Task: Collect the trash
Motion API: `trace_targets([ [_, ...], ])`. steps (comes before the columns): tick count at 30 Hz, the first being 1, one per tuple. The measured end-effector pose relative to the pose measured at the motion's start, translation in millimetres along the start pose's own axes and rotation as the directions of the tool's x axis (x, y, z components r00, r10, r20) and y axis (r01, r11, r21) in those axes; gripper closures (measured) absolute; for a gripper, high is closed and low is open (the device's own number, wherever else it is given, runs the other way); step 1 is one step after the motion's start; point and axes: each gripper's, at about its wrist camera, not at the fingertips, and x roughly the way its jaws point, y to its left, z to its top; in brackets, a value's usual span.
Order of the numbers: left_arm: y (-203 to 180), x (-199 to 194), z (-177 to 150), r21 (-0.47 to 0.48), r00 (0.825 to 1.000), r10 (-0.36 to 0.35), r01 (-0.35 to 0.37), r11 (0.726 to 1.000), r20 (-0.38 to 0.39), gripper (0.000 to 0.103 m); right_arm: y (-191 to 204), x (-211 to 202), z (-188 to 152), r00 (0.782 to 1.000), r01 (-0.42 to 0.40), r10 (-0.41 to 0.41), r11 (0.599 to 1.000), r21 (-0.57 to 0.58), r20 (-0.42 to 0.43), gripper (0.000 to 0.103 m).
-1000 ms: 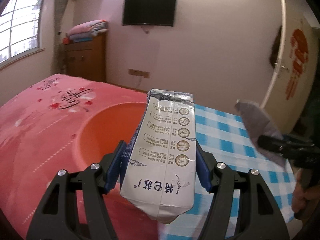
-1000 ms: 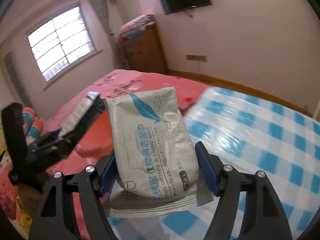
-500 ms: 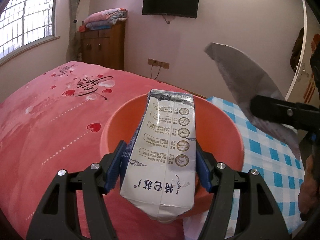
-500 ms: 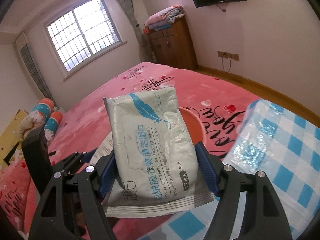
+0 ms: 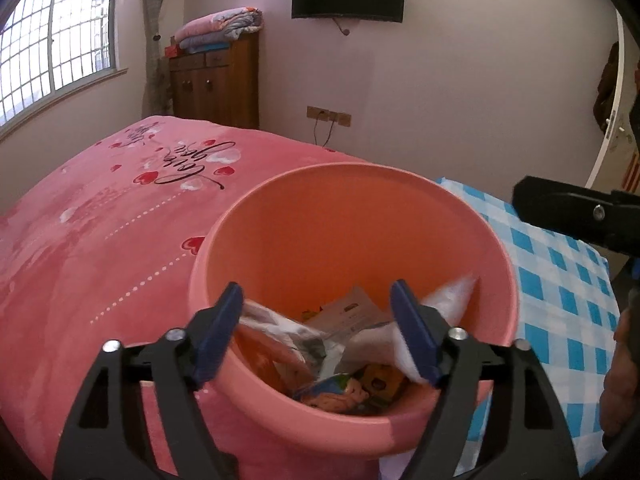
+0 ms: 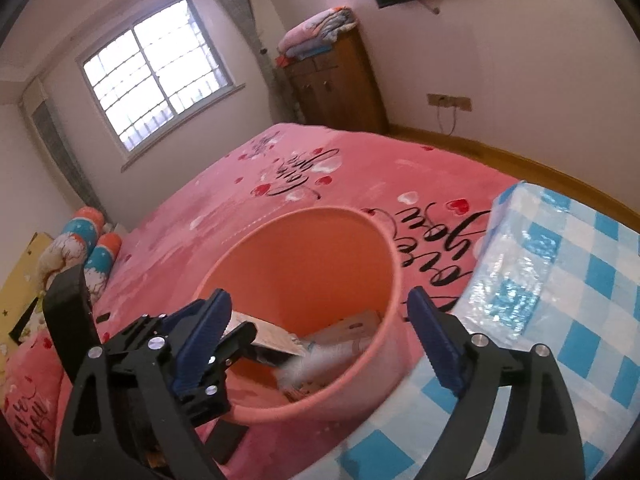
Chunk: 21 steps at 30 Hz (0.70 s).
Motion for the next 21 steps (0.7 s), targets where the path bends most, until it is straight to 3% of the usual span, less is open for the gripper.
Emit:
trace_targets([
  [4, -6.0, -5.1, -0.6, 0.029, 0.999, 0.049, -0.049, 0.998, 0.022, 0.016, -15.5, -18.7, -9.5, 0.997, 0.058, -0.059, 0.998, 0.026, 0.042, 0.012],
  [13, -21.8, -22.9, 0.5, 0.047, 0.998, 0.031, -0.034, 0.998, 0.052, 0.01, -46.5, -52.9, -38.6, 0.981, 0.169, -0.176, 0.982, 0.082, 0.079, 0.012],
  [21, -57.9, -39.2, -2.0, 0.095, 0.997, -0.015, 0.008, 0.995, 0.072, 0.01, -71.5, -86.5, -67.6, 0.964, 0.236, -0.25, 0.961, 0.142, 0.089, 0.009],
])
